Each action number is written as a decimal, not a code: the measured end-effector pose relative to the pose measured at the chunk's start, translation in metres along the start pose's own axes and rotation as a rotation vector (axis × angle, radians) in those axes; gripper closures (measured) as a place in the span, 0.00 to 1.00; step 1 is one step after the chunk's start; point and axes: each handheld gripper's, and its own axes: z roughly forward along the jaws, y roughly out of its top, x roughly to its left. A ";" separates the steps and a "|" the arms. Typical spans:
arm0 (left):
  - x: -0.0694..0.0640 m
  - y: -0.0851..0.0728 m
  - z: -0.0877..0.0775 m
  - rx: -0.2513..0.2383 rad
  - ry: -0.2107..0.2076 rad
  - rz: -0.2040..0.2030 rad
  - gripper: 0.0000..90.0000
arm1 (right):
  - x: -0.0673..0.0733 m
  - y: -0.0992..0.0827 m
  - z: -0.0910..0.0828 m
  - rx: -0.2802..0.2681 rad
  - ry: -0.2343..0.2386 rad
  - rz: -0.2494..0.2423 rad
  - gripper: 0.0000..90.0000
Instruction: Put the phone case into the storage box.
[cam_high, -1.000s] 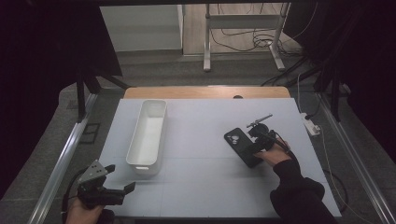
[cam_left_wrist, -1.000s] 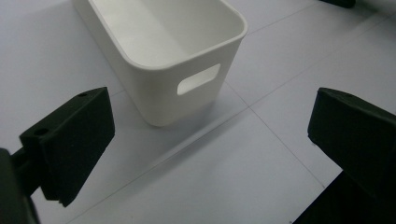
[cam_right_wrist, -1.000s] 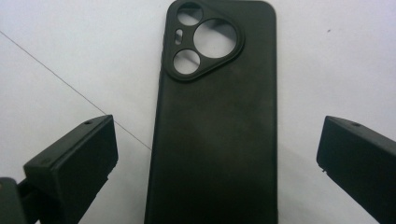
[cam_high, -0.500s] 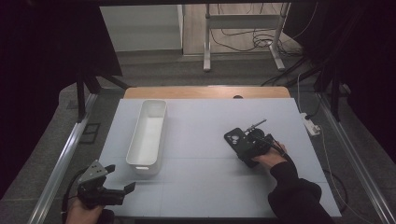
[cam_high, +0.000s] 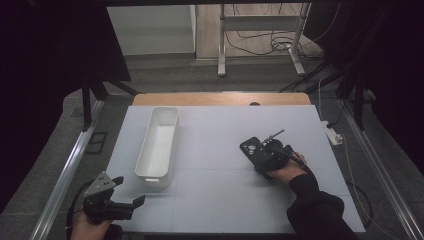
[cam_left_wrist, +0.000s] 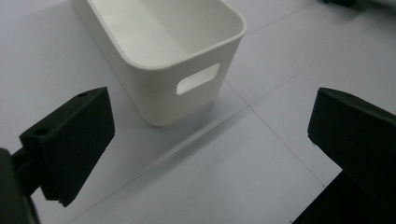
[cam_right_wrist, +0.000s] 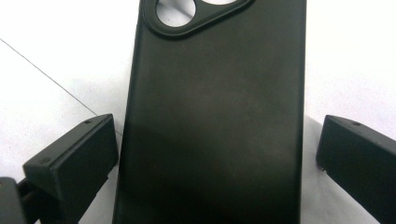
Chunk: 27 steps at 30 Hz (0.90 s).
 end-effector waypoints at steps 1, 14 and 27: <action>0.000 0.000 0.000 -0.002 0.000 -0.003 0.01 | 0.000 0.000 0.000 0.003 0.003 0.002 0.00; 0.004 0.000 0.000 -0.008 -0.035 -0.026 0.02 | -0.002 -0.001 -0.008 0.000 0.015 -0.008 0.16; 0.002 0.002 0.000 -0.002 -0.059 0.012 0.00 | -0.002 -0.002 -0.018 -0.057 0.058 -0.004 0.16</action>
